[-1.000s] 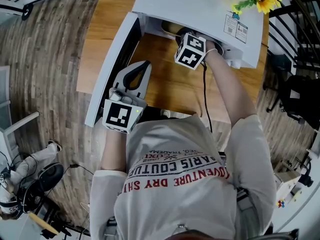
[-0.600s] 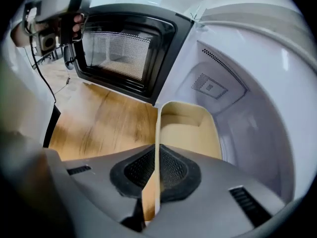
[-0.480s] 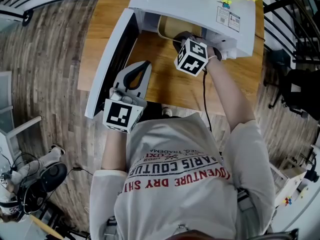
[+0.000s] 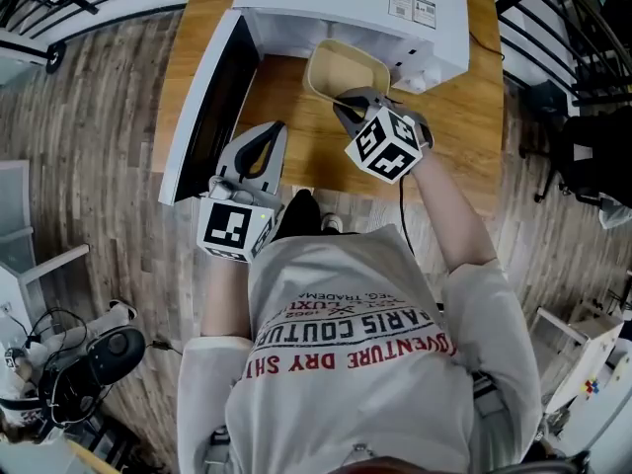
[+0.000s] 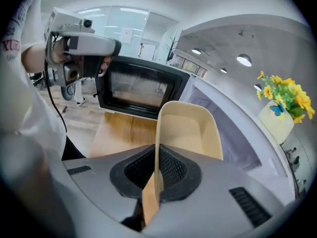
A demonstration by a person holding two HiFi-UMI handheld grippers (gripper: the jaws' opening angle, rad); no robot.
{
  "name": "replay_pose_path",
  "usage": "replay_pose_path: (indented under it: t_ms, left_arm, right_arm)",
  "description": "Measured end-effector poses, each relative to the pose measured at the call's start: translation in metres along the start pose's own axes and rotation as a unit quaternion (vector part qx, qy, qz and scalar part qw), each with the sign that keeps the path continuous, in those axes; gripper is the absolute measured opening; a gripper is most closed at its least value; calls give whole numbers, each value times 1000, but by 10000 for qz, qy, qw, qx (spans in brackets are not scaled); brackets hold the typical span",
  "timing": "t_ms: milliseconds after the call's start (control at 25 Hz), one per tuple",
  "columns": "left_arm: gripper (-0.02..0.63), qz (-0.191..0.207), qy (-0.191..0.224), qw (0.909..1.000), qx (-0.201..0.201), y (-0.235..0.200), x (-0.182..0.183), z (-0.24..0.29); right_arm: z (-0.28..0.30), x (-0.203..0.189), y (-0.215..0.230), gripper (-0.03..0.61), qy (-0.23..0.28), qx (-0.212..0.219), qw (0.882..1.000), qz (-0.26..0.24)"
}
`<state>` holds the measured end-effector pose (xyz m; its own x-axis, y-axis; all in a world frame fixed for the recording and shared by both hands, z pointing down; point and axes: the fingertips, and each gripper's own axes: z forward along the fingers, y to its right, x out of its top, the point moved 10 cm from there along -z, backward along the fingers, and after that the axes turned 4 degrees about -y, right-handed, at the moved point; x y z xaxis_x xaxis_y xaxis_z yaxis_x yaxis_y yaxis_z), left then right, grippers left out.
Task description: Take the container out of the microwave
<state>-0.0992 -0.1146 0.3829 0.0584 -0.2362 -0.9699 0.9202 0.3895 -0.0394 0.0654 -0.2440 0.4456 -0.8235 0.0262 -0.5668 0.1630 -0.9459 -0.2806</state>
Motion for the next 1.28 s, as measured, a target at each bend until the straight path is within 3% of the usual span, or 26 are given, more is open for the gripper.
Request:
replay_pose_path:
  t_ms: [160, 280, 640, 920, 1120, 1280]
  left_arm:
    - [12, 95, 90, 9999, 3, 8, 9, -7]
    - [12, 166, 164, 9997, 0, 10, 16, -7]
    - [12, 352, 404, 9986, -21, 14, 36, -2]
    - [12, 509, 527, 9972, -144, 16, 46, 7]
    - [12, 567, 608, 9964, -139, 12, 54, 9]
    - [12, 574, 630, 9963, -122, 10, 57, 11]
  right_arm:
    - [-38, -2, -11, 35, 624, -332, 9959, 569]
    - [-66, -3, -12, 35, 1115, -674, 9865, 994]
    - [-140, -21, -8, 35, 2518, -1618, 9277, 2232]
    - [-168, -33, -4, 35, 3104, -2317, 8868, 2522]
    - [-176, -31, -1, 34, 3239, -2656, 8736, 2478]
    - [-176, -31, -1, 33, 3251, -2731, 8700, 2507]
